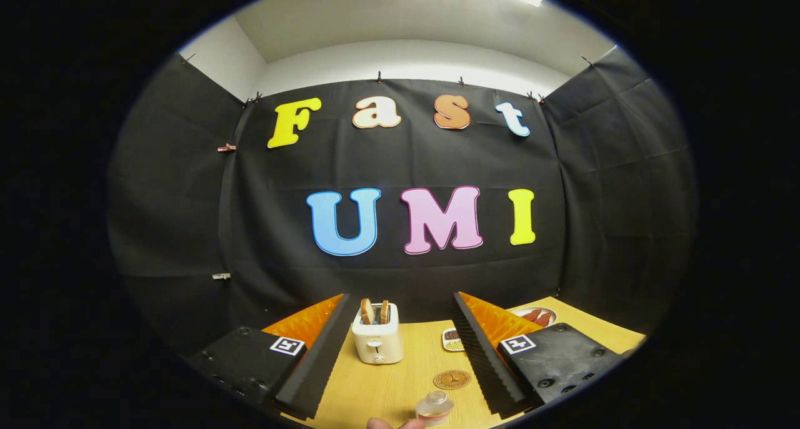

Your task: Take the bottle from table, then pour the juice into the cup, finally place the bottle on the coaster

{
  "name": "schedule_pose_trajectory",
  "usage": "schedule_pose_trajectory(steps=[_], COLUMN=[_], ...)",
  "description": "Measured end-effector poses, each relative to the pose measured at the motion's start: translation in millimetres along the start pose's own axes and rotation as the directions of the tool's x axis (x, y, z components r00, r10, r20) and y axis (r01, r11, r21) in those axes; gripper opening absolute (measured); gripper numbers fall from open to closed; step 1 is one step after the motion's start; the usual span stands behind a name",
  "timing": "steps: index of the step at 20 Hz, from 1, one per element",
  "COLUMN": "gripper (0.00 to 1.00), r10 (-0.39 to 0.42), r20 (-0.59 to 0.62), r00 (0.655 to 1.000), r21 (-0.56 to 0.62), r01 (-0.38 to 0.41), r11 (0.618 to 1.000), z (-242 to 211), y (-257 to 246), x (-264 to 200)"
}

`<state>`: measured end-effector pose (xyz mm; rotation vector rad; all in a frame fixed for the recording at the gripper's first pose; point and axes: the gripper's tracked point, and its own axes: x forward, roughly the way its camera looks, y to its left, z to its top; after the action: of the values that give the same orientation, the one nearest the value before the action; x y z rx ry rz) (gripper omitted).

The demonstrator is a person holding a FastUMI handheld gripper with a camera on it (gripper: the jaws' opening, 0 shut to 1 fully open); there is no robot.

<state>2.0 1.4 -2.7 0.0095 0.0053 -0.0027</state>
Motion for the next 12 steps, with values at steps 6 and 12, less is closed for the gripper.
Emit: schedule_pose_trajectory(steps=[6,12], gripper=[0.97,0.97], r10=[-0.001,0.008], r20=[0.007,0.017], r00=[1.000,1.000], r21=[0.005,0.010], r01=[0.001,-0.008], r11=[1.000,1.000], z=[2.6,0.4], y=[-0.8,0.1], x=[-1.3,-4.7])
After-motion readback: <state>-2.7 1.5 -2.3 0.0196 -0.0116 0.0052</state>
